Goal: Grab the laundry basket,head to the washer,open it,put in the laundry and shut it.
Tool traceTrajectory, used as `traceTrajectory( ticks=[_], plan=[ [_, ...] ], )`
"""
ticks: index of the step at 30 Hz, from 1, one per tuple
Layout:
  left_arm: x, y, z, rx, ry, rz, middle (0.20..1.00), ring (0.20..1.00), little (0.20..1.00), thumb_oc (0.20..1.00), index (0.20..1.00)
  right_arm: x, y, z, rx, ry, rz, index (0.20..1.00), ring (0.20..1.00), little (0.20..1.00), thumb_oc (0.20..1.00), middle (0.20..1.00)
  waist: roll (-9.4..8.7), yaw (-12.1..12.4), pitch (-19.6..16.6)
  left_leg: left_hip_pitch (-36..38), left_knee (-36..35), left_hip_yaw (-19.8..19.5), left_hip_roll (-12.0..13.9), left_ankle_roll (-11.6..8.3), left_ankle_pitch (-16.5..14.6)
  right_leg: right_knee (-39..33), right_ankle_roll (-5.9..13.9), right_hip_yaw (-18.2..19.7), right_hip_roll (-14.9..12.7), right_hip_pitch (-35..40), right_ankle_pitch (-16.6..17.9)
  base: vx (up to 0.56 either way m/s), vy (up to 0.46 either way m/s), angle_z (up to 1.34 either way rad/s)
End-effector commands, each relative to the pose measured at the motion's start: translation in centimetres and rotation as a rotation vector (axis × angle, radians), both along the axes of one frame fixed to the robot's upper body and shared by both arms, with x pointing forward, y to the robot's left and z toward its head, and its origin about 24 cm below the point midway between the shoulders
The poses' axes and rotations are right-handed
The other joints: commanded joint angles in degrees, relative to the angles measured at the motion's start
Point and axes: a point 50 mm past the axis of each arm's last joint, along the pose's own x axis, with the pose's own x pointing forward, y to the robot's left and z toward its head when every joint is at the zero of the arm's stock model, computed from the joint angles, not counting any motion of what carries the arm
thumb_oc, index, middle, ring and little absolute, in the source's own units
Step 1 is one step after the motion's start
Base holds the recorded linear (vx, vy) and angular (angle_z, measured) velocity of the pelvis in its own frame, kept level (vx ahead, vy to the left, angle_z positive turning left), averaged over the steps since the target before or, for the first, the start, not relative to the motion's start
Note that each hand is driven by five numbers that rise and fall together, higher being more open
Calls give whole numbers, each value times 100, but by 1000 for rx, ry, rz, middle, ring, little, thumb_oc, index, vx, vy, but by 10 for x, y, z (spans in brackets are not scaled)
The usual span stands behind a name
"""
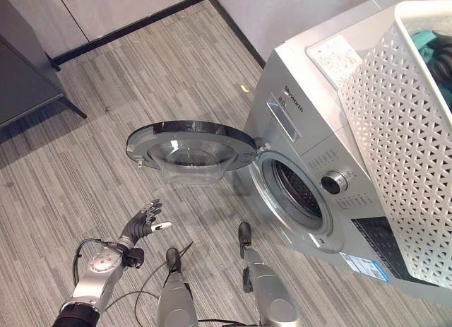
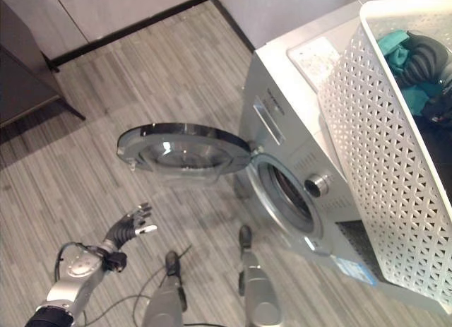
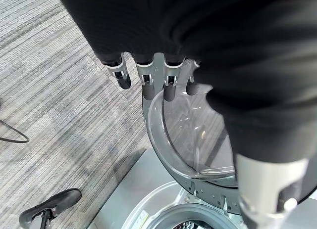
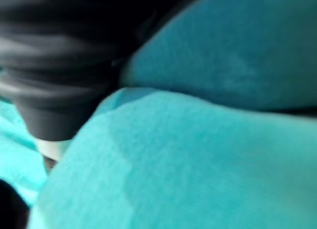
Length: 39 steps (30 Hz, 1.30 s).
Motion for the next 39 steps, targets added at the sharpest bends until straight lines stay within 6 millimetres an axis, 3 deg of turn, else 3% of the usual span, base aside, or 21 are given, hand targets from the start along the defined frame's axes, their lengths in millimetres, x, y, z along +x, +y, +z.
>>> traceTrajectory(
  ticks=[1, 5, 8, 14, 23, 30, 34, 36, 39],
  plan=[
    [1, 4, 14, -4, -61, -37, 1000, 1000, 1000, 1000, 1000, -4, -4, 2, -29, 38, -19, 1000, 1000, 1000, 1000, 1000, -144, 20, 48, -244, 859, -151, 179, 142, -524, 923, 249, 265, -346, -249, -838, 0, 0, 0],
    [1, 5, 14, -10, -62, -30, 1000, 1000, 1000, 1000, 1000, -8, -4, 14, 26, -36, -4, 1000, 1000, 1000, 1000, 1000, -195, -29, 38, -281, 854, -146, 168, 145, -509, 916, 258, 280, -360, -296, -804, 0, 0, 0],
    [2, 6, 15, -12, -66, -30, 1000, 1000, 1000, 1000, 1000, -15, -2, 42, 122, -173, 37, 1000, 1000, 1000, 1000, 1000, -248, -25, 66, -282, 926, -124, 180, 149, -579, 932, 264, 303, -336, -297, -800, -5, 15, -9],
    [0, 8, 15, -17, -58, -37, 1000, 1000, 1000, 1000, 1000, -23, 2, 70, 88, -204, 53, 1000, 1000, 1000, 1000, 1000, -397, -64, 9, -300, 941, -95, 191, 132, -567, 932, 273, 319, -345, -319, -772, -2, 8, -4],
    [-6, 11, 8, -20, -27, -31, 1000, 1000, 1000, 1000, 1000, -29, -2, 88, 148, -302, 57, 1000, 1000, 1000, 1000, 1000, -470, -126, -114, -273, 953, -84, 240, 125, -600, 926, 281, 337, -302, -292, -777, 0, 0, 0],
    [-7, 10, 6, -29, -18, -27, 1000, 1000, 1000, 1000, 1000, -26, 3, 89, 142, -295, 68, 1000, 1000, 1000, 1000, 1000, -463, -124, -148, -262, 988, -82, 248, 121, -627, 936, 274, 350, -297, -276, -788, 0, 0, 0],
    [-7, 13, 7, -17, -19, -27, 1000, 1000, 1000, 1000, 1000, -36, -3, 112, 219, -398, 73, 1000, 1000, 1000, 1000, 1000, -496, -107, -133, -290, 1019, -85, 249, 113, -632, 938, 274, 345, -295, -283, -773, 0, 0, 0],
    [-8, 12, 6, -21, -15, -25, 1000, 1000, 1000, 1000, 1000, -32, -1, 111, 197, -369, 65, 1000, 1000, 1000, 1000, 1000, -499, -99, -113, -285, 1026, -69, 252, 109, -622, 951, 272, 347, -291, -279, -771, 0, 0, 0],
    [-8, 12, 5, -24, -16, -21, 1000, 1000, 1000, 1000, 1000, -24, 12, 92, 82, -255, 82, 1000, 1000, 1000, 1000, 1000, -486, -111, -99, -270, 1042, -59, 272, 111, -627, 974, 268, 355, -283, -278, -782, 0, 0, 0]
  ],
)
